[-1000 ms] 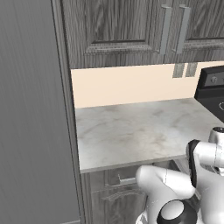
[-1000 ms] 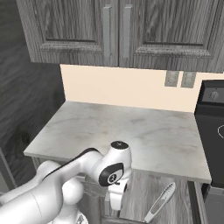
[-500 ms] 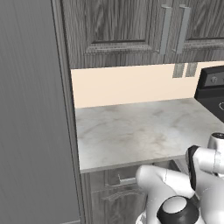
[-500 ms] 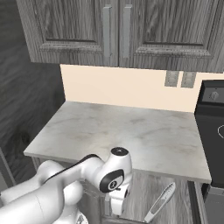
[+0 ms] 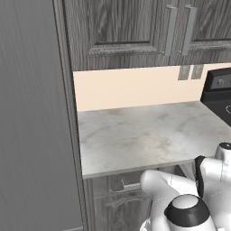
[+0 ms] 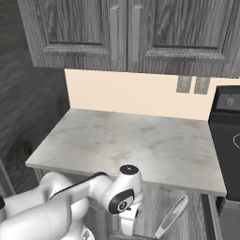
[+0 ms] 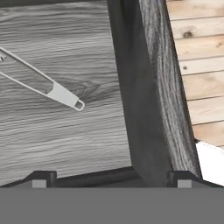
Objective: Take the tongs from the drawer on the right and place them on the dining counter next to the tray containing the hot dog.
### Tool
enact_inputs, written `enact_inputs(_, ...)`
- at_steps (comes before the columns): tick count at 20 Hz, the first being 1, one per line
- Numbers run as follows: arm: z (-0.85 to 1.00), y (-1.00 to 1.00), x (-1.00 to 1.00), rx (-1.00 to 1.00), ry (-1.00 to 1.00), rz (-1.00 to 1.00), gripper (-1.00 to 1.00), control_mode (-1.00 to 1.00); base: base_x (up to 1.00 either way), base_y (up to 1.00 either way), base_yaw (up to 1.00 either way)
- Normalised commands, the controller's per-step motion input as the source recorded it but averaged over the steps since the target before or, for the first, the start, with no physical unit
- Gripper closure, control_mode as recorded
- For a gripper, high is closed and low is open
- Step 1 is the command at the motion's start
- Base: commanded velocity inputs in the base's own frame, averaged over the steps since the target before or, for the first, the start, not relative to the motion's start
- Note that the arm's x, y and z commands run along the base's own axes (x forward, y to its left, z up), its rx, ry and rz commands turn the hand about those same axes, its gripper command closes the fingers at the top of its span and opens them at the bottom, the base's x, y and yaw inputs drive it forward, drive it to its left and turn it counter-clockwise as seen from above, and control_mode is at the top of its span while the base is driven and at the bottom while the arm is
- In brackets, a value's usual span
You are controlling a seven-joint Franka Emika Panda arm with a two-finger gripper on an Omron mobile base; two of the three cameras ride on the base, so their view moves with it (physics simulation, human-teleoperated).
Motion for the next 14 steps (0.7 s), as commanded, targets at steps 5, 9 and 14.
enact_inputs(5, -0.19, -0.07, 0.0, -0.02, -0.04, 0.0, -1.0, -1.0, 0.0, 0.0, 0.0)
enact_inputs(9, -0.19, -0.05, 0.0, -0.02, -0.03, 0.0, -1.0, -1.0, 0.0, 0.0, 0.0)
enact_inputs(14, -0.18, -0.02, 0.0, -0.02, 0.0, 0.0, -1.0, -1.0, 0.0, 0.0, 0.0)
